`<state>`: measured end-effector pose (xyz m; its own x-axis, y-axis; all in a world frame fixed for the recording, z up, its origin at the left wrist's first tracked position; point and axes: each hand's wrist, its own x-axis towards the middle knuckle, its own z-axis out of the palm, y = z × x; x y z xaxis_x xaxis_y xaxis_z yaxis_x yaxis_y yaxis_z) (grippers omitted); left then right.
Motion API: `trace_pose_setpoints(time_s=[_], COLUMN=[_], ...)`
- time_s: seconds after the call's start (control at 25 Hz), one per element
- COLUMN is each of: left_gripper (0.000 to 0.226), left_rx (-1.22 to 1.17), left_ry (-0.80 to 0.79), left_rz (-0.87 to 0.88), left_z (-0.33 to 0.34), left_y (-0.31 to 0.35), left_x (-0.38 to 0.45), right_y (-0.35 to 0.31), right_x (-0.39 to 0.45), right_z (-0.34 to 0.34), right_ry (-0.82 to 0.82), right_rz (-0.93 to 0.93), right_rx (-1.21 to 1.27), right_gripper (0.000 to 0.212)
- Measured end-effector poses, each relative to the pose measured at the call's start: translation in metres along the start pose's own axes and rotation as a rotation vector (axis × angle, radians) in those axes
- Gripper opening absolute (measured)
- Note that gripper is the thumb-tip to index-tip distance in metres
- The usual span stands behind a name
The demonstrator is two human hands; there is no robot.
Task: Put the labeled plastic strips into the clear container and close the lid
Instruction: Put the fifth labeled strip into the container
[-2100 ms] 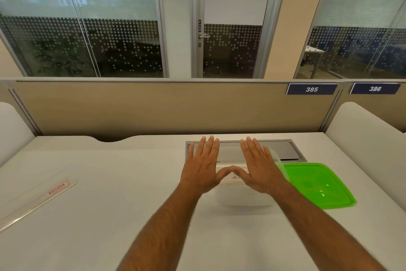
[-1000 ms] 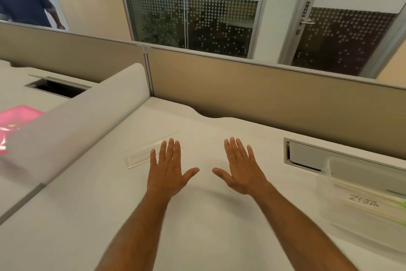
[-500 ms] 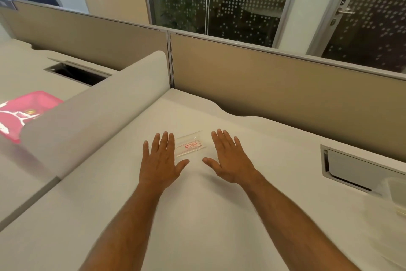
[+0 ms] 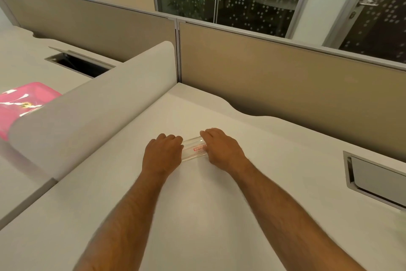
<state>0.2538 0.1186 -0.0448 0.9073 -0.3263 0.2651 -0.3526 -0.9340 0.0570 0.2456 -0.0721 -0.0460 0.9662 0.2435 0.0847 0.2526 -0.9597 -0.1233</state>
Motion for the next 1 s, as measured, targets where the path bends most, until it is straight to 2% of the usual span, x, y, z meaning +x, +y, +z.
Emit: trace_pose_setpoints(time_s=[0.12,0.24,0.52,0.72,0.8,0.84,0.92,1.0], left_gripper=[0.006,0.01,0.018,0.029,0.03,0.029,0.028,0.028], left_rx=[0.018,0.035,0.058,0.063,0.039,0.009,-0.064,-0.152], left_ry=[0.034,0.062,0.115,0.214,0.257,0.285,0.336,0.379], left_rz=[0.049,0.11,0.257,0.376,0.39,0.379,0.349,0.316], left_z=[0.001,-0.001,-0.02,-0.037,-0.043,-0.046,-0.051,-0.054], left_y=[0.001,0.007,0.033,0.063,0.075,0.082,0.093,0.107], left_x=[0.001,-0.002,-0.011,-0.02,-0.024,-0.026,-0.03,-0.034], right_y=[0.0,0.002,0.014,0.023,0.028,0.032,0.039,0.046], right_x=[-0.002,-0.013,-0.05,-0.087,-0.105,-0.115,-0.132,-0.146], right_z=[-0.002,-0.005,-0.012,-0.025,-0.028,-0.029,-0.03,-0.032], right_ry=[0.045,0.072,0.19,0.456,0.564,0.577,0.534,0.454], right_rz=[0.029,0.062,0.105,0.112,0.157,0.218,0.361,0.46], right_rx=[-0.081,-0.107,-0.115,-0.04,0.094,0.206,0.471,0.689], right_gripper=[0.026,0.012,0.013,0.022,0.036,0.053,0.087,0.103])
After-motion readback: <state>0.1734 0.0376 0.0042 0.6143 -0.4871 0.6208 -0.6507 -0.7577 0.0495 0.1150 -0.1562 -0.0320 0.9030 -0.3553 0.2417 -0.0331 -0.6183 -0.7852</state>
